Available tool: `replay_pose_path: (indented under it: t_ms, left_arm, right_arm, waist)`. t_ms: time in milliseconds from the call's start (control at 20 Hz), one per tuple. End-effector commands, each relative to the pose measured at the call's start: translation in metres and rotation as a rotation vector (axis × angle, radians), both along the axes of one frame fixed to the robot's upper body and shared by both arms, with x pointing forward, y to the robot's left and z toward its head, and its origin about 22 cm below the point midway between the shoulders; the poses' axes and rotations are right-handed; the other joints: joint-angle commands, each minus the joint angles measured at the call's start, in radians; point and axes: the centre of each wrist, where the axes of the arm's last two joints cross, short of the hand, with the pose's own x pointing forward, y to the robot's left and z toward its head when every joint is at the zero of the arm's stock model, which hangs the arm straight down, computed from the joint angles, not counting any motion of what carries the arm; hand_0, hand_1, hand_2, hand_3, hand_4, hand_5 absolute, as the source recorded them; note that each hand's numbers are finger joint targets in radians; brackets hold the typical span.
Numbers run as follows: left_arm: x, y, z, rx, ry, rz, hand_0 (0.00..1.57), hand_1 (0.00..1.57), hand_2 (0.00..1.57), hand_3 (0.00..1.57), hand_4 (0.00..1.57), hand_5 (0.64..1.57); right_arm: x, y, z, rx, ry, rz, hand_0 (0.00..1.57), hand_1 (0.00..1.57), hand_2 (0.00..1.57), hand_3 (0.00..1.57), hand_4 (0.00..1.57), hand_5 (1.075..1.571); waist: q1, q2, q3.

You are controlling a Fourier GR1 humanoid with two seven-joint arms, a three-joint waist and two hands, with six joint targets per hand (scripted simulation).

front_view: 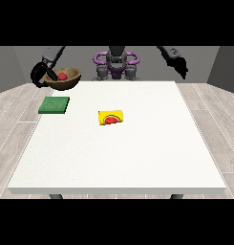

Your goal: Pick the cup and pour the ball into the bowl, then pick the bowl and place it on the pad

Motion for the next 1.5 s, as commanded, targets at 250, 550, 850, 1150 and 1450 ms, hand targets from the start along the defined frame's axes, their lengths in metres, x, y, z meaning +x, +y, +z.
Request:
replay_pose_path:
  t_ms: [250, 550, 850, 1150, 1450]
  left_arm:
    - [-0.027, 0.141, 0.060, -0.040, -0.196, 0.088, 0.00, 0.00, 0.00, 0.00, 1.28, 1.571]
    - [-0.029, 0.173, 0.091, -0.040, -0.241, 0.100, 0.00, 0.00, 0.00, 0.00, 1.21, 1.563]
    - [-0.030, 0.173, 0.103, -0.022, -0.294, 0.063, 0.00, 0.00, 0.00, 0.00, 1.19, 1.558]
    - [-0.028, 0.183, 0.110, -0.034, -0.273, 0.090, 0.00, 0.00, 0.00, 0.00, 1.18, 1.551]
    - [0.001, 0.084, 0.078, -0.049, -0.095, -0.050, 0.00, 0.00, 0.00, 0.00, 0.90, 1.559]
  right_arm:
    - [-0.020, -0.036, 0.005, -0.037, -0.151, -0.056, 1.57, 1.57, 1.57, 0.00, 0.82, 1.570]
    - [-0.014, -0.048, 0.020, -0.019, -0.231, -0.073, 1.57, 1.57, 1.57, 0.00, 0.76, 1.567]
    - [-0.025, -0.079, 0.026, -0.035, -0.218, -0.258, 1.22, 1.22, 1.41, 1.30, 0.00, 1.553]
    - [-0.004, -0.068, 0.050, 0.030, -0.188, -0.157, 0.00, 0.00, 0.42, 0.65, 0.00, 1.460]
    - [-0.015, -0.067, 0.016, 0.022, -0.020, -0.166, 0.00, 0.00, 0.00, 0.00, 0.00, 1.359]
  waist:
    - [0.036, 0.134, -0.0005]
    - [0.029, 0.187, 0.0003]
    - [0.069, 0.249, 0.0007]
    - [0.053, 0.226, -0.0002]
    - [0.050, 0.006, 0.0023]
